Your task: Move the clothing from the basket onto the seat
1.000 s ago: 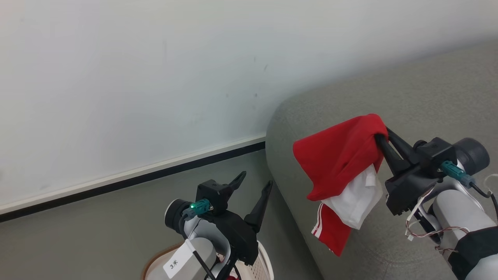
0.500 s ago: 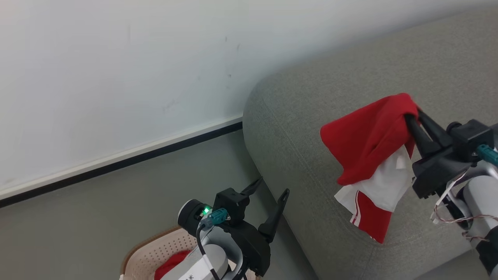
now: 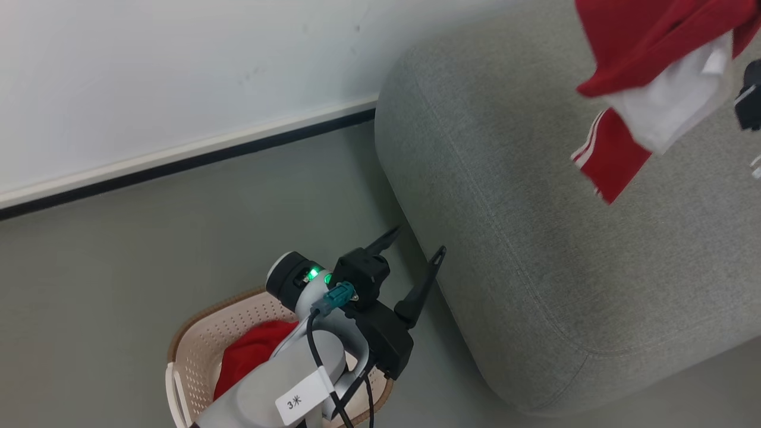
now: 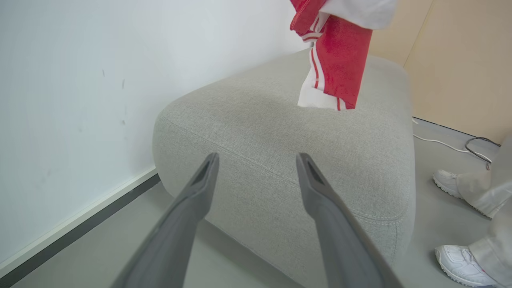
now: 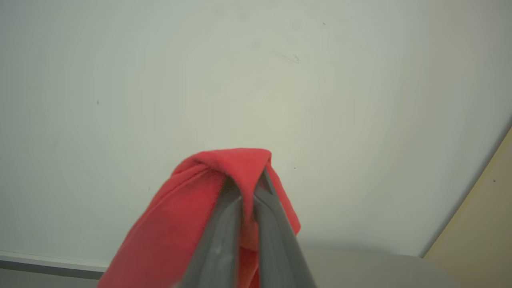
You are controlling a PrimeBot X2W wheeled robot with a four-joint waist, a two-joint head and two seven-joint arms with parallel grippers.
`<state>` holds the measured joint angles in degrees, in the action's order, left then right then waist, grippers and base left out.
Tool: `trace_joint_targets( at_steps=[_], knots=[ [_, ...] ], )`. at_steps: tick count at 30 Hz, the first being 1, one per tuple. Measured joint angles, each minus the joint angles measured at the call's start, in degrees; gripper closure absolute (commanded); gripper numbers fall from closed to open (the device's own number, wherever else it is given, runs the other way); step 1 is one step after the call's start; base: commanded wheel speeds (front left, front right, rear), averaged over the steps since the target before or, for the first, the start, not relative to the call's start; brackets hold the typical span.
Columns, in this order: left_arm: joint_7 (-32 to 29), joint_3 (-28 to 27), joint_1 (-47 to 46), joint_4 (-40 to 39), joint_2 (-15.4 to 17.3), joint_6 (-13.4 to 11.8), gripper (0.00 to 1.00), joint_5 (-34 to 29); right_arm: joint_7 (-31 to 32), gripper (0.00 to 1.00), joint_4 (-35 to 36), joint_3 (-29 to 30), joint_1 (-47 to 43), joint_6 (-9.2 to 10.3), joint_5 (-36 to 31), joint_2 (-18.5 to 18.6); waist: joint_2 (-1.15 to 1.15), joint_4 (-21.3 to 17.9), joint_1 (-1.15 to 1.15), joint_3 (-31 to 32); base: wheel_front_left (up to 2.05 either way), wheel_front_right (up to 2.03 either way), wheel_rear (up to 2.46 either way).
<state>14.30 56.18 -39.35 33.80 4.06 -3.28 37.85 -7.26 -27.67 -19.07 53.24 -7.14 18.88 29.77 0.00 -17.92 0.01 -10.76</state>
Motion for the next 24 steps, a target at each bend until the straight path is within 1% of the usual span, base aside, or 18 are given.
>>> trace_joint_targets(
  at_steps=[4,6,7,10,13,17,20,21,24],
  knots=[
    [0.0,0.0,-1.5,-0.9,1.5,-0.3,0.0,-1.0,0.9,1.0,-1.3,1.3,5.7,0.0,0.3,0.9,0.0,0.6,0.0,-3.3,0.0,0.0,0.0],
    [0.0,0.0,-2.0,-1.6,2.2,-0.3,0.0,-2.2,1.2,1.0,-2.1,2.0,8.1,0.0,0.3,1.9,0.01,1.0,0.0,-4.9,0.0,0.0,0.0],
    [0.0,0.0,-2.7,-2.2,2.9,-0.4,0.0,-2.7,1.2,1.0,-2.6,3.0,10.1,0.0,0.3,3.0,0.01,1.3,0.0,-6.6,0.0,0.0,0.0],
    [0.0,0.0,-3.9,-3.5,4.1,-0.8,0.0,-3.4,1.1,1.0,-4.2,4.1,12.5,0.0,0.4,4.1,0.0,1.9,0.01,-9.1,0.0,0.0,0.0],
    [0.0,-0.1,-5.1,-5.0,5.4,-0.8,0.0,-4.3,1.1,1.0,-5.6,3.8,13.2,0.07,-0.3,4.7,0.0,2.4,0.01,-11.6,0.0,0.0,0.0],
    [0.0,0.1,-6.9,-7.0,6.8,-1.0,0.0,-6.3,1.0,1.0,-8.6,5.0,13.2,0.69,0.1,4.7,0.01,2.9,0.01,-15.1,0.0,0.0,0.0],
    [-0.1,0.1,-8.8,-8.3,7.6,-1.3,0.0,-7.0,0.1,1.0,-10.5,6.0,13.2,1.94,0.7,4.5,0.01,3.1,0.0,-17.6,0.0,0.0,0.0],
    [-0.1,0.1,-9.3,-8.6,7.9,-1.3,0.0,-7.3,-0.4,1.0,-11.2,6.2,13.2,2.45,0.9,4.1,0.01,3.2,0.0,-18.5,0.0,0.0,0.0],
    [-0.1,0.0,-9.9,-9.0,8.5,-1.6,0.0,-7.7,-1.8,1.0,-13.0,4.7,13.1,2.58,0.8,2.1,0.01,3.2,0.01,-20.9,0.0,0.0,0.0]
  ],
)
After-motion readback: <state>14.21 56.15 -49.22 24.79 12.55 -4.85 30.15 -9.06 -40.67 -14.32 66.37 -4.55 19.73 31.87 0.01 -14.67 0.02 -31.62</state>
